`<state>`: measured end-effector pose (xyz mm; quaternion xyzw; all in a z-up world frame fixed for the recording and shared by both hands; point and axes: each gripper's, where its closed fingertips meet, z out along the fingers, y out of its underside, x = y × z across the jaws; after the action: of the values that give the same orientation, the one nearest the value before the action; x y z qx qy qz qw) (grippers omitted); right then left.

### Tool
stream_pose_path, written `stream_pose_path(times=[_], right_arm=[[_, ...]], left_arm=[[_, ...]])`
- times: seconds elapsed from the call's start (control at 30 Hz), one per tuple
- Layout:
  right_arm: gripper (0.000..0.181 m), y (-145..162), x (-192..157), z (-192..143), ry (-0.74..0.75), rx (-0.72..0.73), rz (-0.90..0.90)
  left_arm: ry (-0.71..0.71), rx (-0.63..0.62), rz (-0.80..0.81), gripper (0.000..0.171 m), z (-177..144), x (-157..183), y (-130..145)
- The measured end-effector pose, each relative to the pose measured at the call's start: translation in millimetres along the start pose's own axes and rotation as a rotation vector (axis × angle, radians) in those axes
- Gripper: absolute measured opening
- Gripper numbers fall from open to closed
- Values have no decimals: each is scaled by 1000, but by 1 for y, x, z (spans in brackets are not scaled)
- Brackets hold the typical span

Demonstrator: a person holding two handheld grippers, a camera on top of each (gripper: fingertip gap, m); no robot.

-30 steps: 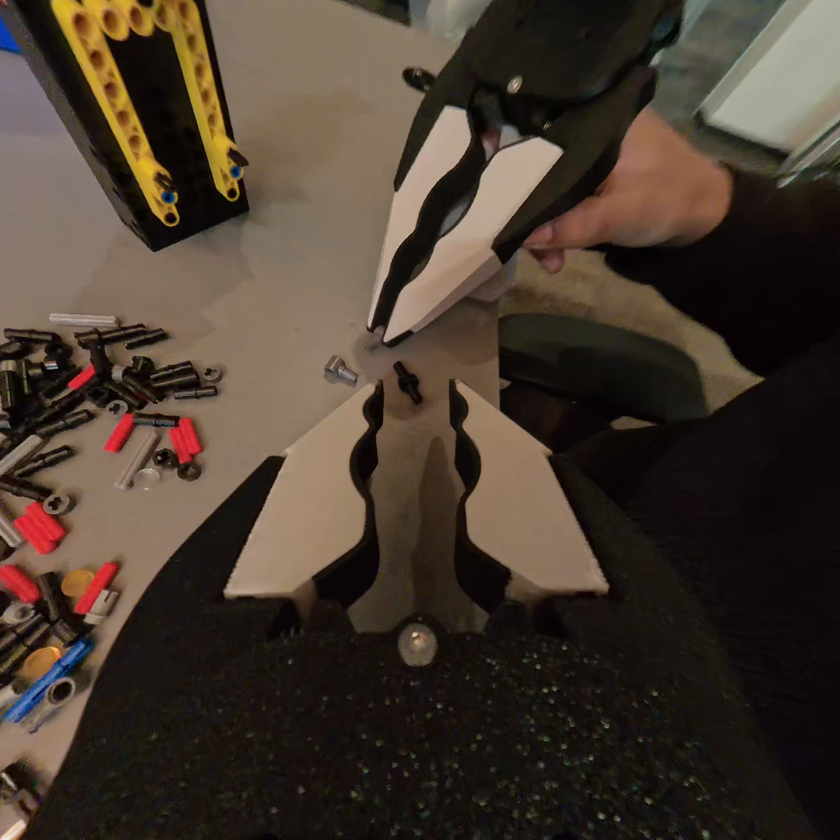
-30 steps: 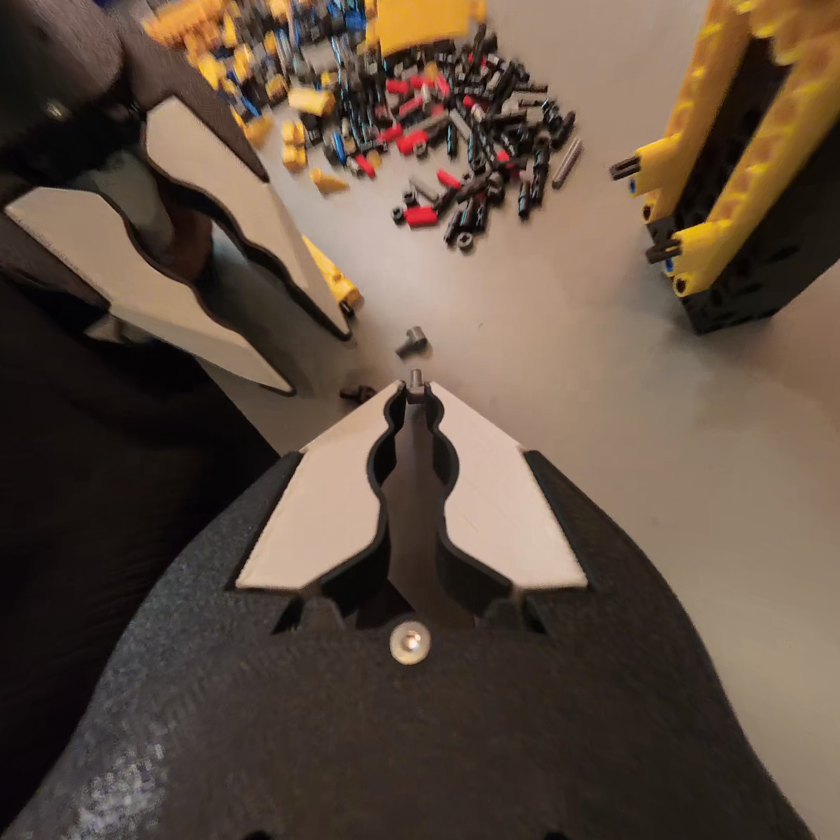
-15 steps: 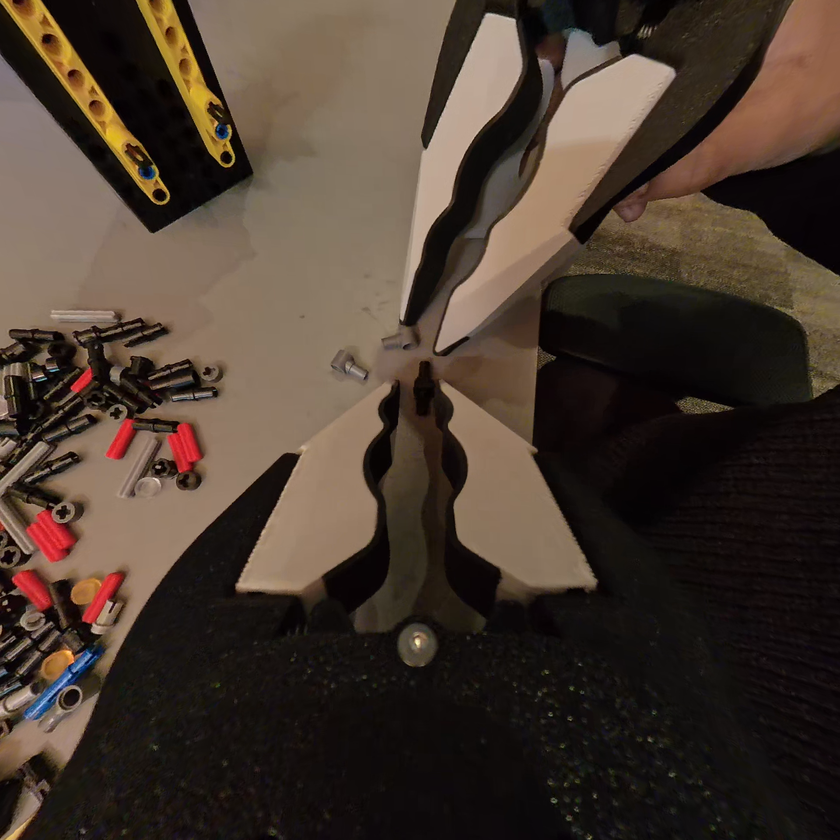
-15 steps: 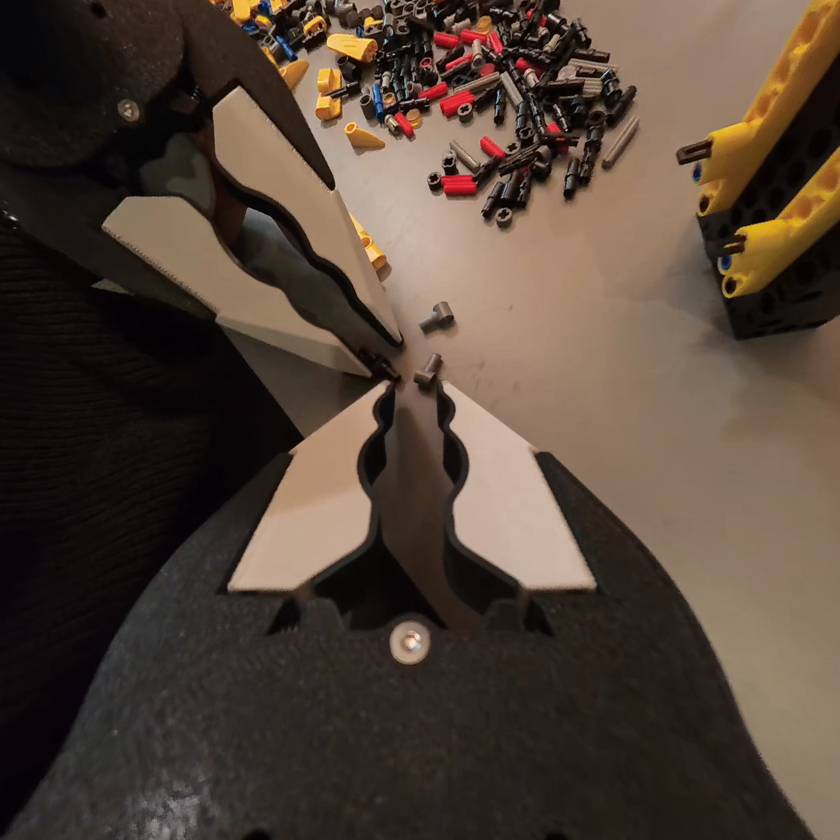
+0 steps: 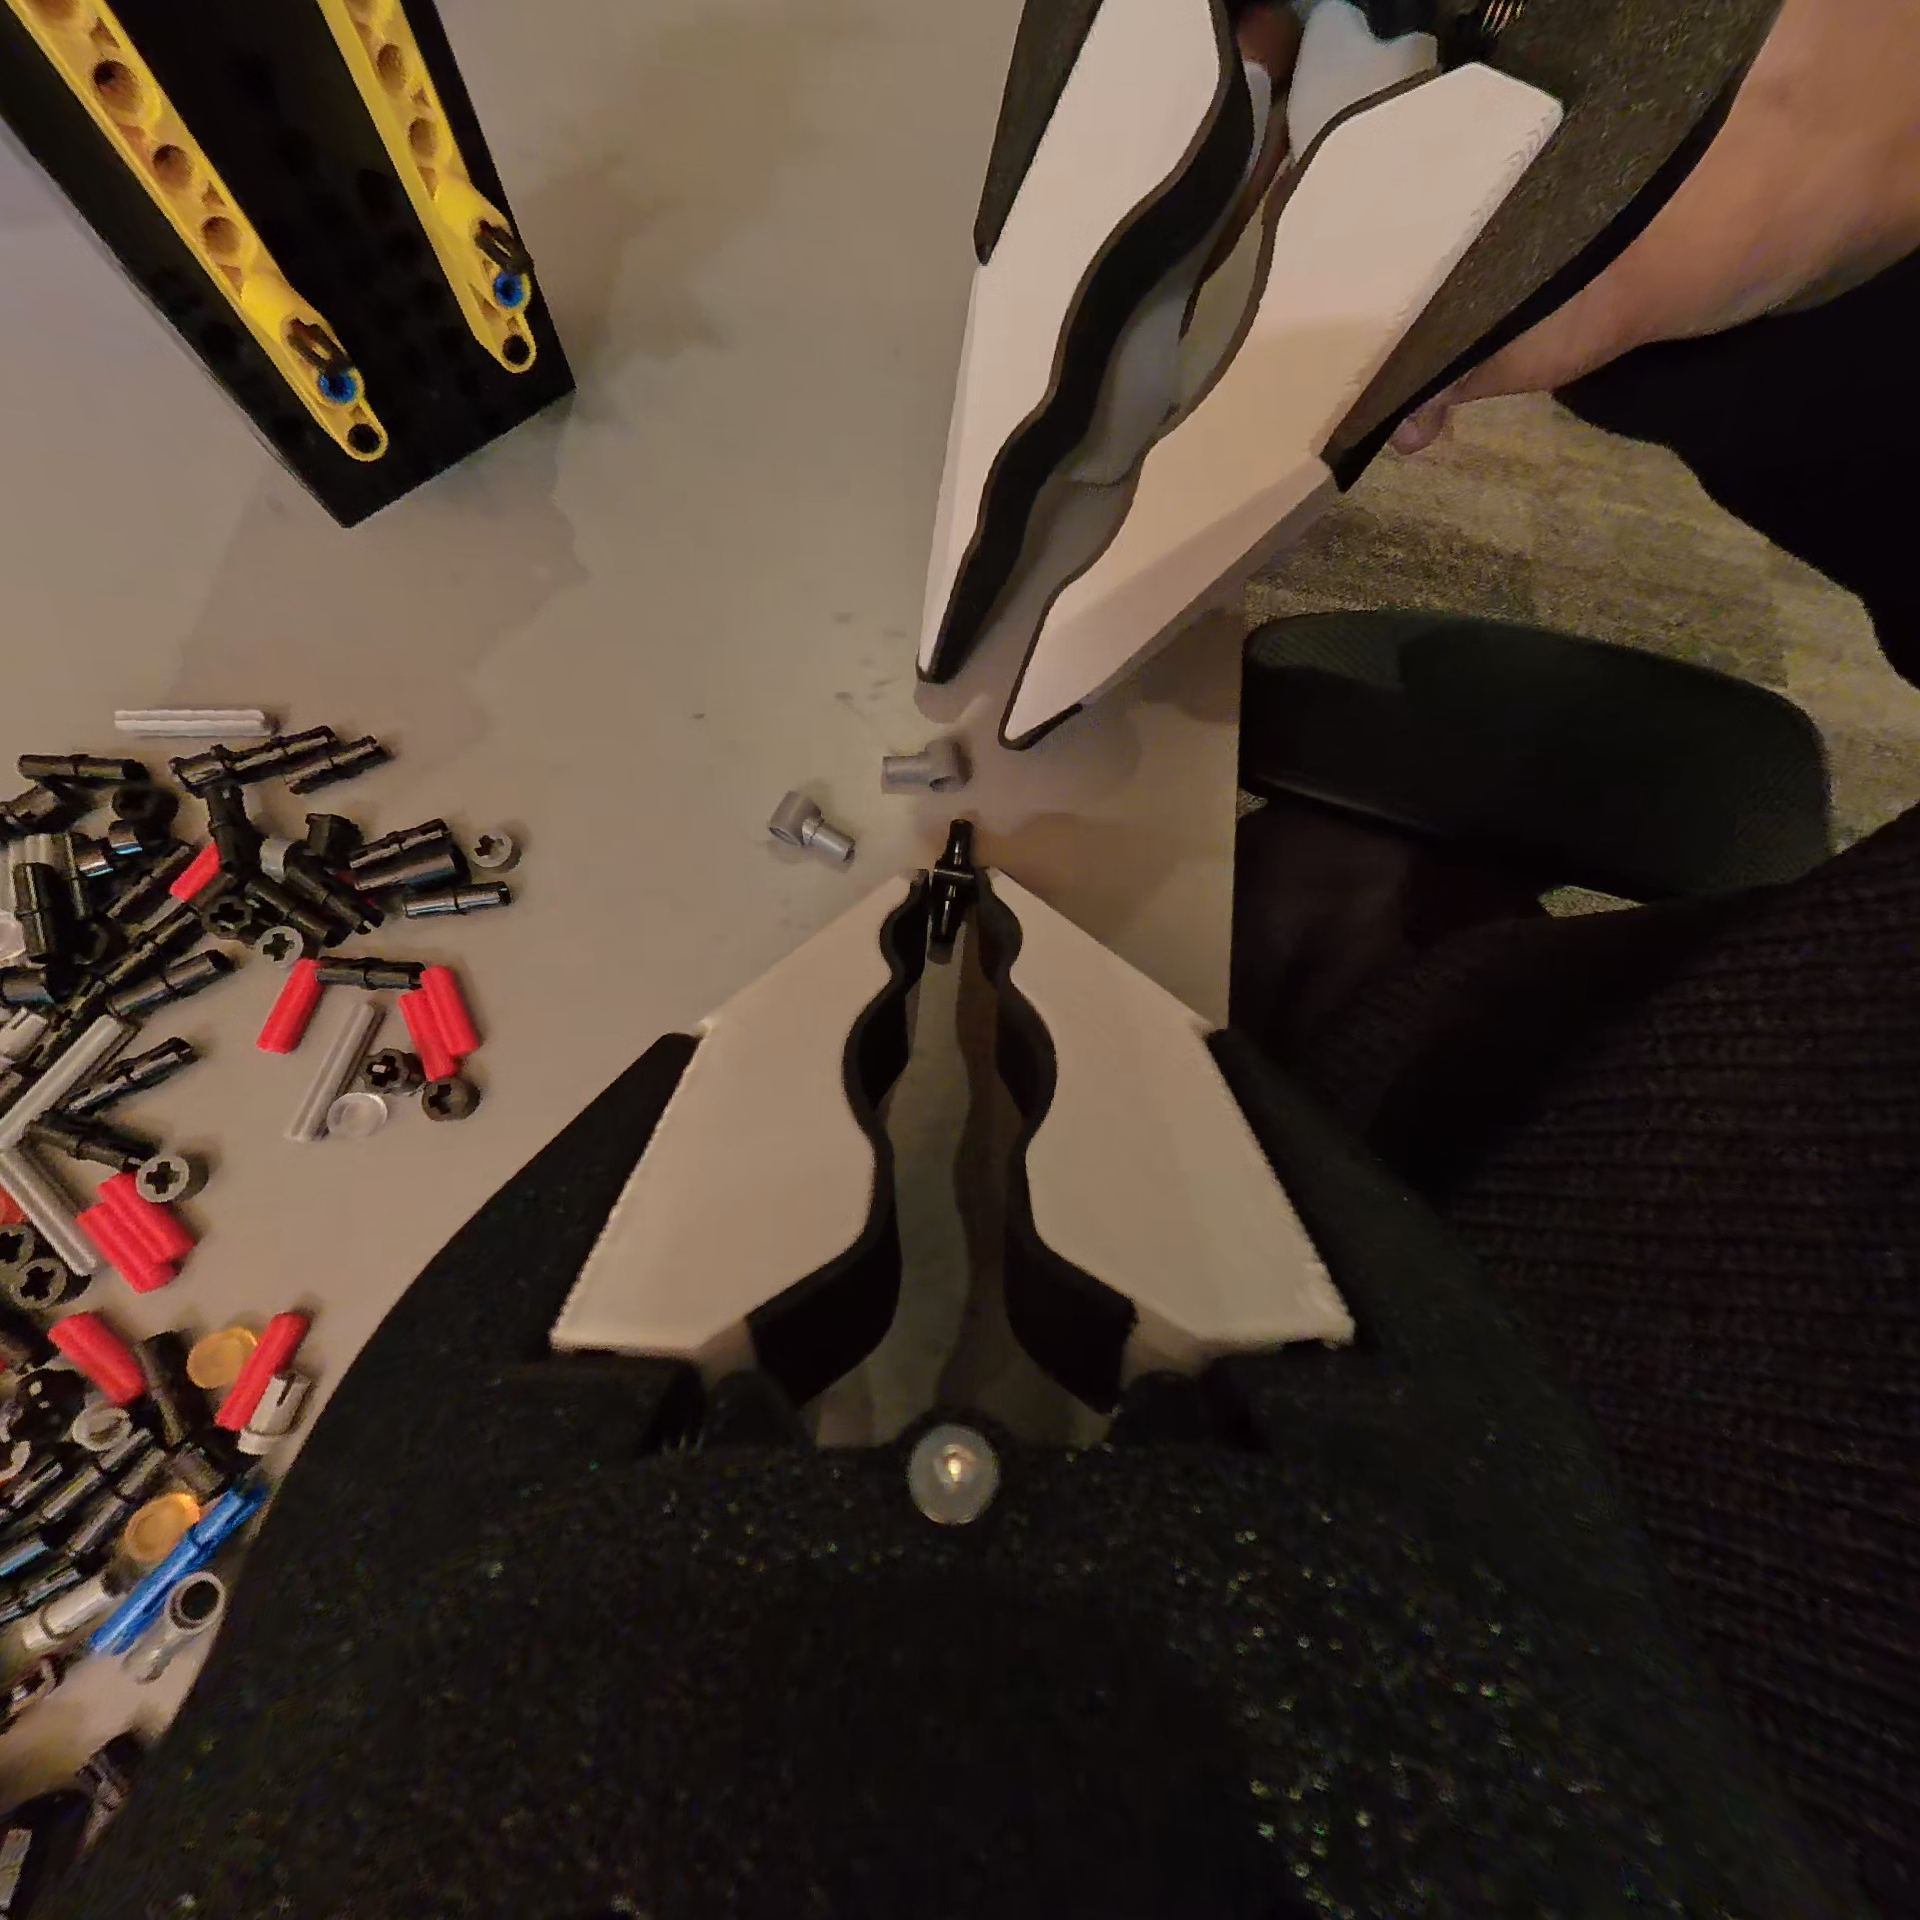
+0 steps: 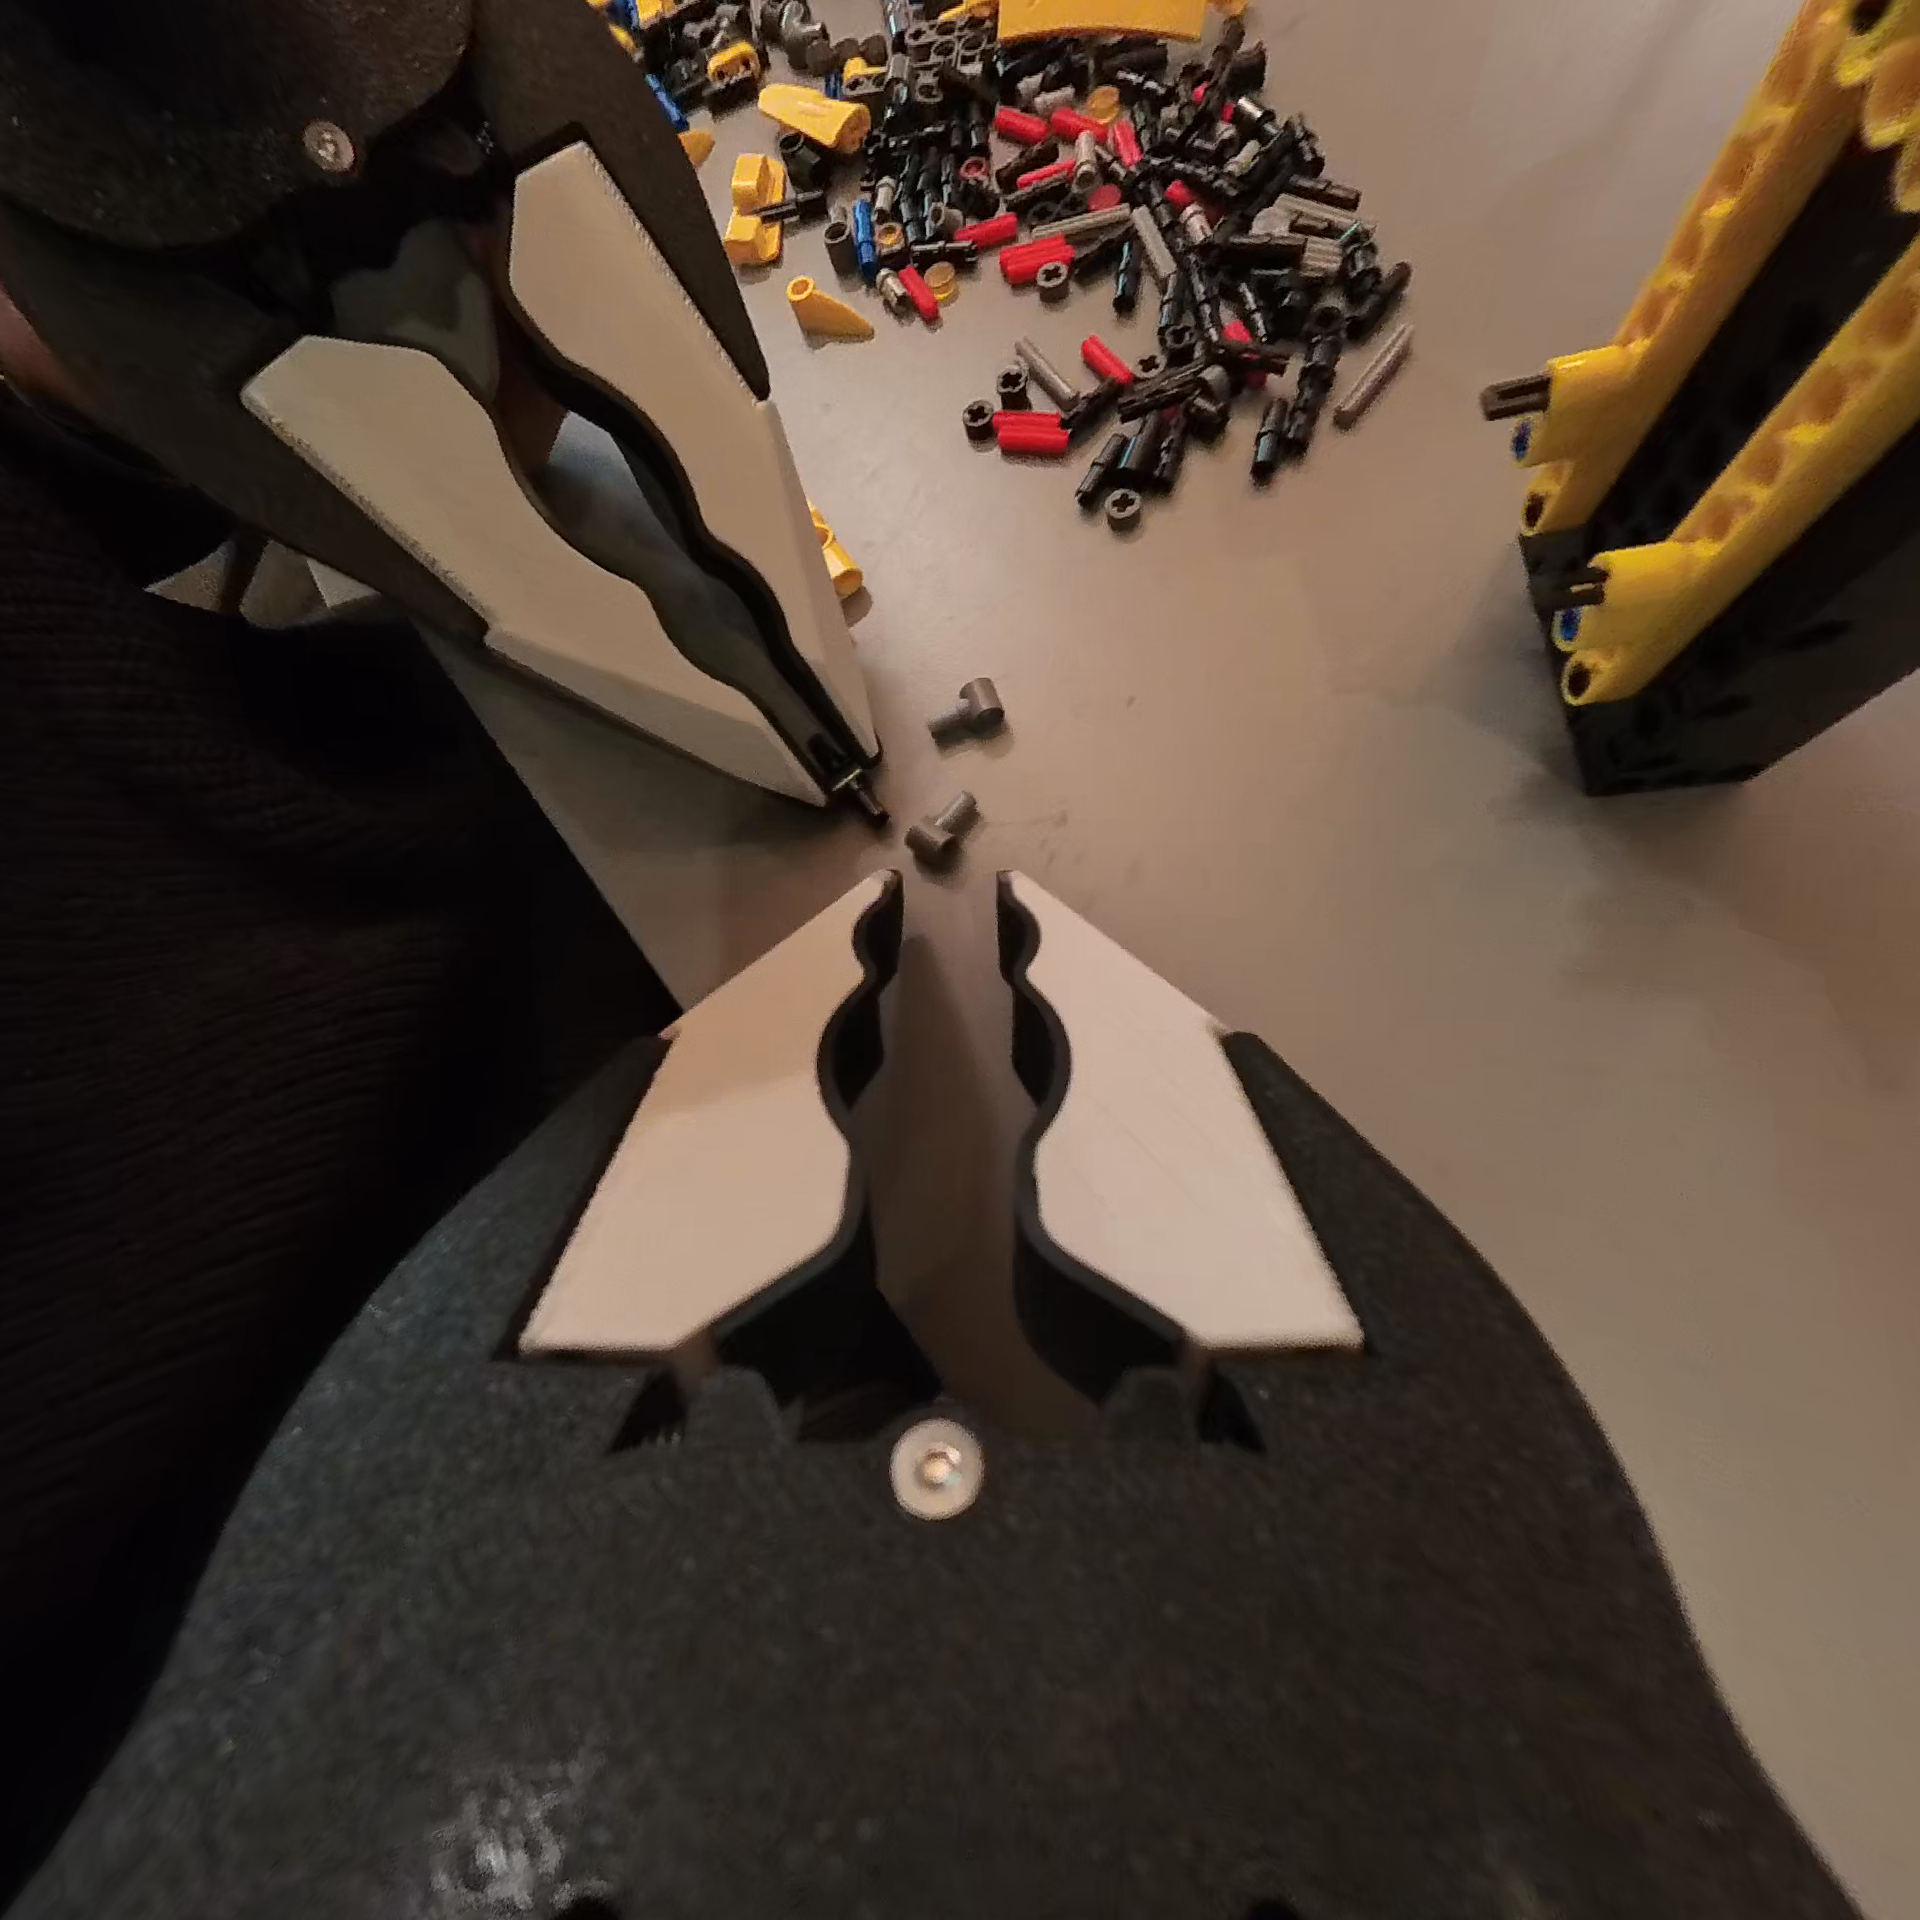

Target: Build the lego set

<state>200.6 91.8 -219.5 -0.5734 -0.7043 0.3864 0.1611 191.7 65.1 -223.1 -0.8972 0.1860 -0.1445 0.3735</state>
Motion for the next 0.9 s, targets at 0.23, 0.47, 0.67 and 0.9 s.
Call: stream_pose_path(times=[0.23,0.47,0.67,0.9], right_arm=[[18,-1,6,2,-4,20,7],[16,-2,8,3,12,37,-26],[15,-2,8,3,20,29,-20],[15,-2,8,4,34,27,-31]], left_arm=[[29,-2,-24,8,0,0,0],[43,-1,-30,8,0,0,0],[51,-7,-26,8,0,0,0],[59,-9,-23,7,0,0,0]])
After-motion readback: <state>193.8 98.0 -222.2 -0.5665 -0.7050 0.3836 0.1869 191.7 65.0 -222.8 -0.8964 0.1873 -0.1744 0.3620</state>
